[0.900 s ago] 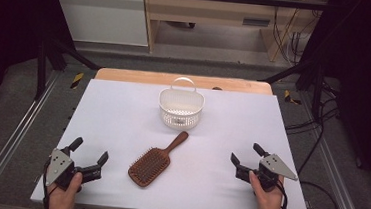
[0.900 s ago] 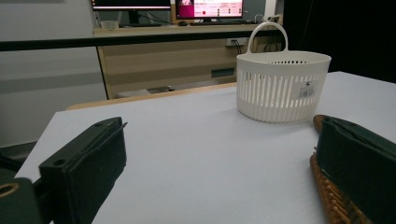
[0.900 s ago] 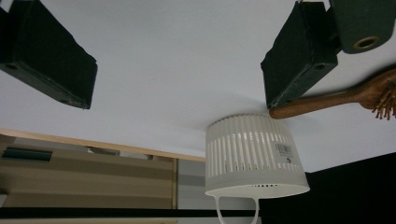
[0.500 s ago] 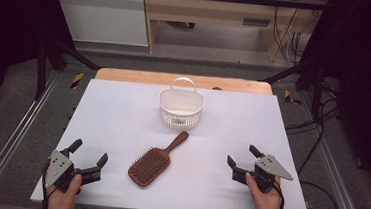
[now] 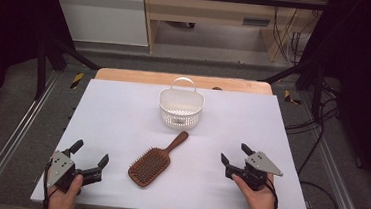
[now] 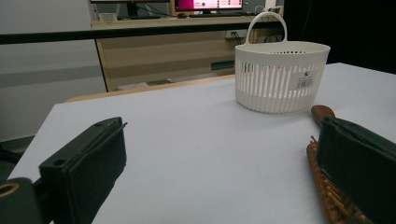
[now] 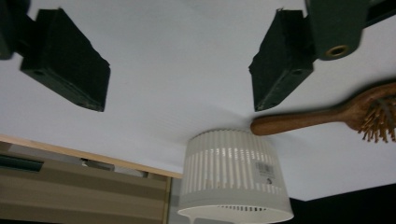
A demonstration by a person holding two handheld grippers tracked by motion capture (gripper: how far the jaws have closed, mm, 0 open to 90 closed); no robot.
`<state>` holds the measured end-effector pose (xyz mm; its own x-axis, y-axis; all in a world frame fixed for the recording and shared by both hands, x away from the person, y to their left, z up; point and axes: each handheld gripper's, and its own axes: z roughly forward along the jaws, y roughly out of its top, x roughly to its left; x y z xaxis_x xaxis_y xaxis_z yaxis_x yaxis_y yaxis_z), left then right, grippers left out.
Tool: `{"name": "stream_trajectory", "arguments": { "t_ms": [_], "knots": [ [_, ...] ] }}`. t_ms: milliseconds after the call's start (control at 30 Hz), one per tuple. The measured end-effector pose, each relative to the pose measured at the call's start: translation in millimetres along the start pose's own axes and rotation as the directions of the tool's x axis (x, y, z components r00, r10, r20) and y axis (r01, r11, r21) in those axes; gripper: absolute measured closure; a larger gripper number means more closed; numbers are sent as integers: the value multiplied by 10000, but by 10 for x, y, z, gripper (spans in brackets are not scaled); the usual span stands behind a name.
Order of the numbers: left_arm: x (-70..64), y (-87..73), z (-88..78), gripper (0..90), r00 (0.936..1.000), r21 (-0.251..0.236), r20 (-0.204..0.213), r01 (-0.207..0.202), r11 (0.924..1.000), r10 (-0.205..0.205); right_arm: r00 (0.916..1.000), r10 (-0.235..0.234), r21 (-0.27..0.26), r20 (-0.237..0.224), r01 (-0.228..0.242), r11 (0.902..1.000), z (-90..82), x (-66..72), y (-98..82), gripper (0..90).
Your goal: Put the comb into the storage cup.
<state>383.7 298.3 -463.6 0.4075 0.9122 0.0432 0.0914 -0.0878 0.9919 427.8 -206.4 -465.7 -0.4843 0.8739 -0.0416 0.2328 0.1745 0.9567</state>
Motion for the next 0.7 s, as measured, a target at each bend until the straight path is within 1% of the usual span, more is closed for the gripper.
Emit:
{"name": "stream_trajectory", "arguments": {
  "t_ms": [33,67,100,133,167,200,233,333,400,433,467,567,667,700],
  "knots": [
    [0,1,-3,18,10000,-16,14,11,10000,-11,9998,-155,134,-101,157,9998,20,23,19,274],
    [0,1,-3,18,10000,-16,14,11,10000,-11,9998,-155,134,-101,157,9998,20,23,19,274],
    [-1,-3,-8,18,10000,8,31,31,10000,-31,9986,-441,346,-281,451,9984,65,67,66,406],
    [-1,-3,-8,18,10000,8,31,31,10000,-31,9986,-441,346,-281,451,9984,65,67,66,406],
    [-5,-6,-10,18,10000,33,22,44,10000,-44,9961,-695,365,-537,716,9968,110,117,126,540],
    [-5,-6,-10,18,10000,33,22,44,10000,-44,9961,-695,365,-537,716,9968,110,117,126,540],
    [-6,-2,-13,18,10000,26,23,23,10000,-23,9919,-985,497,-802,1027,9935,164,182,214,627],
    [-12,8,-15,18,10000,-47,65,40,10000,-40,9791,-1564,799,-1301,1676,9826,274,292,367,721],
    [-8,4,-8,18,10000,-9,67,27,10000,-27,9700,-1778,1024,-1656,1963,9752,361,359,460,778],
    [-5,4,-5,18,10000,-5,57,54,10000,-54,9700,-1778,1024,-1656,1963,9752,361,359,460,778],
    [-2,4,-6,18,10000,-17,52,75,10000,-75,9589,-2015,1218,-1997,2283,9659,452,431,551,843],
    [5,6,-13,18,10000,-30,34,92,10000,-92,9393,-2377,1481,-2476,2792,9488,603,541,674,895],
    [2,8,-15,18,9999,-32,47,98,9999,-97,9266,-2510,1840,-2799,3084,9333,772,636,763,900],
    [1,9,-15,18,9999,-38,57,94,9999,-94,9225,-2539,2005,-2907,3182,9266,828,669,784,900]
  ]
}}
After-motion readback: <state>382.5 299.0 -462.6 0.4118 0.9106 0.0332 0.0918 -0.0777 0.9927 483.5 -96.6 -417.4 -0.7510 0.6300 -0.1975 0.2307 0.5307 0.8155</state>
